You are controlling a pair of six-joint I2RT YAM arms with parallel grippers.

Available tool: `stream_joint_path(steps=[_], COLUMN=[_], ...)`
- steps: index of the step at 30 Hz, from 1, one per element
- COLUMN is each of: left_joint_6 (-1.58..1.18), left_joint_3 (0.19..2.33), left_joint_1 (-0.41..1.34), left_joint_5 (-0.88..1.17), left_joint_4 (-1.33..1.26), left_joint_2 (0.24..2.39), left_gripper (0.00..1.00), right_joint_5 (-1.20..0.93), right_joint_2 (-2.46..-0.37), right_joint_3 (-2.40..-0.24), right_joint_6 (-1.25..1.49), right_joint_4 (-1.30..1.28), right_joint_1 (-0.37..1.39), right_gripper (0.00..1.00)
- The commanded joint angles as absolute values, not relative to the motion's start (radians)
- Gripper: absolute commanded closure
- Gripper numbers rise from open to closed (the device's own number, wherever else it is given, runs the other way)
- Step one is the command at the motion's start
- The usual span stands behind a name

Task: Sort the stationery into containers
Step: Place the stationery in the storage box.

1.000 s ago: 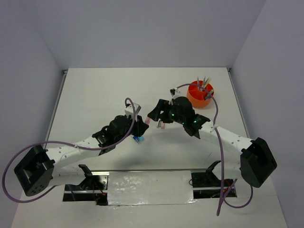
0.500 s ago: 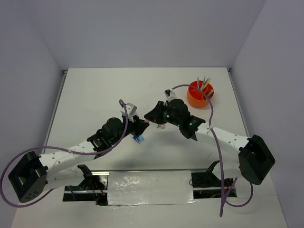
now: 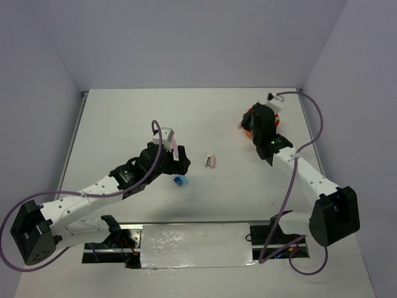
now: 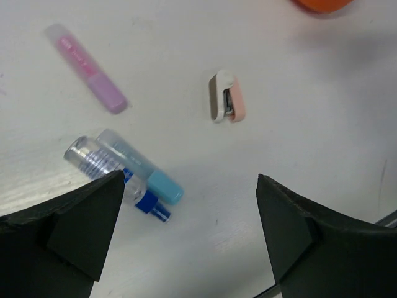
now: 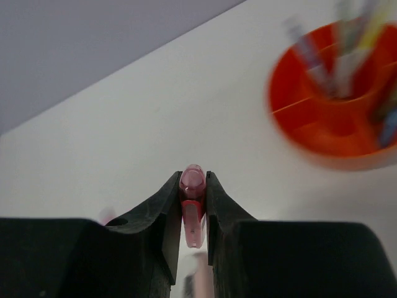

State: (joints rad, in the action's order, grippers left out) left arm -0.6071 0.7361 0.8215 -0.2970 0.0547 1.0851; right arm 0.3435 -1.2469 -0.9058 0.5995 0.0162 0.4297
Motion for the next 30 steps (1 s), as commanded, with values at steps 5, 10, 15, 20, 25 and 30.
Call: stream_joint_path(steps=[5, 10, 15, 20, 25, 30], left_joint_6=[-0.635, -0.611, -0.606, -0.606, -0.595, -0.598], left_joint_3=[0.759, 0.727, 0.701, 0.715, 0.733, 0.735], left_joint_1=[0.822, 0.822, 0.822, 0.822, 0.822, 0.822], left_joint_5=[-0.311, -0.290, -0.276, -0.255, -0.250, -0.245], left_joint_4=[0.278, 0.267, 0.249, 0.229, 0.219, 0.209], left_joint_2=[1.049, 1.037, 1.040, 1.068, 1.088, 1.097], left_gripper=[0.01, 0.01, 0.01, 0.01, 0.01, 0.01], right_joint_5=[0.715, 0.686, 0.646, 0.614, 0.571, 0.560], right_joint_2=[-1.380, -1.465, -1.535, -1.603, -1.614, -1.615], right_joint_3=[-1.041, -1.080, -1.117, -1.137, -1.111, -1.094], right_joint_6=[0.503, 0.401, 0.364, 0.367, 0.396, 0.419], right_joint_4=[-0.017, 0.072, 0.129, 0.140, 0.161, 0.150], right_joint_1=[0.169, 0.091, 0.048, 0.037, 0.037, 0.037], right_gripper=[1.00, 1.00, 1.00, 1.00, 0.96, 0.88])
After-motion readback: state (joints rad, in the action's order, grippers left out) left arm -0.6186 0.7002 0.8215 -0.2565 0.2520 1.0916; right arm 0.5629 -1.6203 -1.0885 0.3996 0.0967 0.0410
